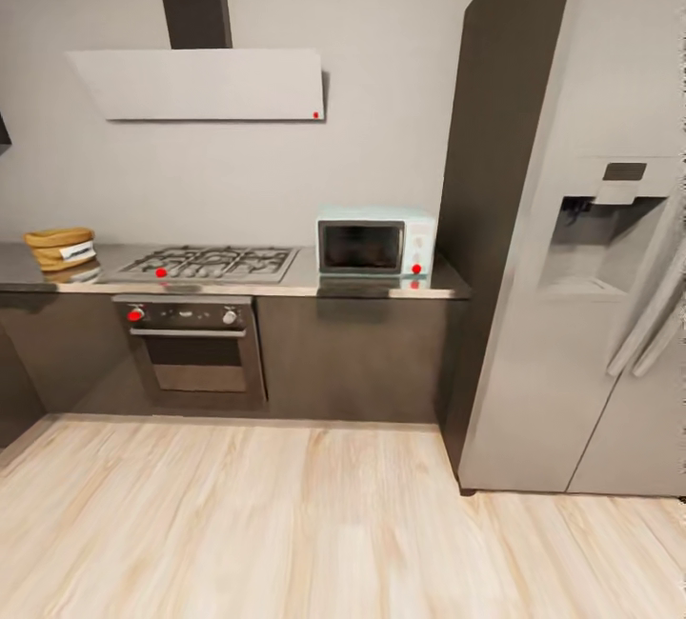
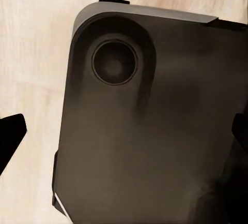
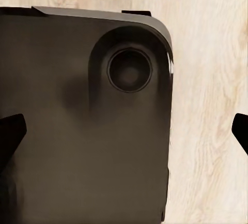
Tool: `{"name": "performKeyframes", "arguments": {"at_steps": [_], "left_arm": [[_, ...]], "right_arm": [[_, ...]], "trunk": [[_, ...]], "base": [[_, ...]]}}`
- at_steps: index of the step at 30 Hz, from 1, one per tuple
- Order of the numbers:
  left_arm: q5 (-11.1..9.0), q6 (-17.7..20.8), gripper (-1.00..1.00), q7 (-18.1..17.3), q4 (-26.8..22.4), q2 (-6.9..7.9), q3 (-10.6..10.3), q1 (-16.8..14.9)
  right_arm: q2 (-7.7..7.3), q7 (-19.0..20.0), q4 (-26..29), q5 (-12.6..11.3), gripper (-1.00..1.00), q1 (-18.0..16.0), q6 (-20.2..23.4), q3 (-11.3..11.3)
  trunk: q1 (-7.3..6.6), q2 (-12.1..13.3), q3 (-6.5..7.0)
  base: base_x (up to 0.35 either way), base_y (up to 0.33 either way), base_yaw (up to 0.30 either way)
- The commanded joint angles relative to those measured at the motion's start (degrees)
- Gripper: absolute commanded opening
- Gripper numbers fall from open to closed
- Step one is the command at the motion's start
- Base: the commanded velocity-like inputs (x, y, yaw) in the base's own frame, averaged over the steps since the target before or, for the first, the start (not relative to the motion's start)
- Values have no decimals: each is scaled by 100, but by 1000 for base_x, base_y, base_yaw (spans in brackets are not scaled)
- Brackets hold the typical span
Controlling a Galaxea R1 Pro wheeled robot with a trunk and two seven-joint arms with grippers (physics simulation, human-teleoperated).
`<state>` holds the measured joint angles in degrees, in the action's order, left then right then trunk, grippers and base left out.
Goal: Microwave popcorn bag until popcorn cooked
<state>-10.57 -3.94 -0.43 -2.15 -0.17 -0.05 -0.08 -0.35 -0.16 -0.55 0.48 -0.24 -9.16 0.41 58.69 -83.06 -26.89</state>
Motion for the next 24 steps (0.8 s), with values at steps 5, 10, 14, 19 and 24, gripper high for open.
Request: {"name": "performKeyframes", "arguments": {"at_steps": [5,10,14,19,24], "left_arm": [[-41,-19,100,-5,2,-1,-4,-1],[-41,-20,100,-5,1,-1,-4,-1],[-46,-14,100,-4,3,-1,-8,-1],[-50,-6,100,-2,2,-1,-13,-1],[-45,-2,100,-1,1,-1,-13,-1]], "right_arm": [[0,-2,-6,4,100,-3,-25,2],[0,-2,-6,4,100,-3,-25,1],[0,0,-6,44,100,-3,-15,3],[0,4,-6,64,100,-3,45,19],[8,-1,-6,71,100,-3,23,21]], "trunk": [[3,-2,-4],[3,-2,-4],[3,-2,-4],[3,-2,-4],[3,-2,-4]], "base": [[325,103,-241],[325,103,-214],[325,102,-35],[325,75,-3],[325,7,0]]}}
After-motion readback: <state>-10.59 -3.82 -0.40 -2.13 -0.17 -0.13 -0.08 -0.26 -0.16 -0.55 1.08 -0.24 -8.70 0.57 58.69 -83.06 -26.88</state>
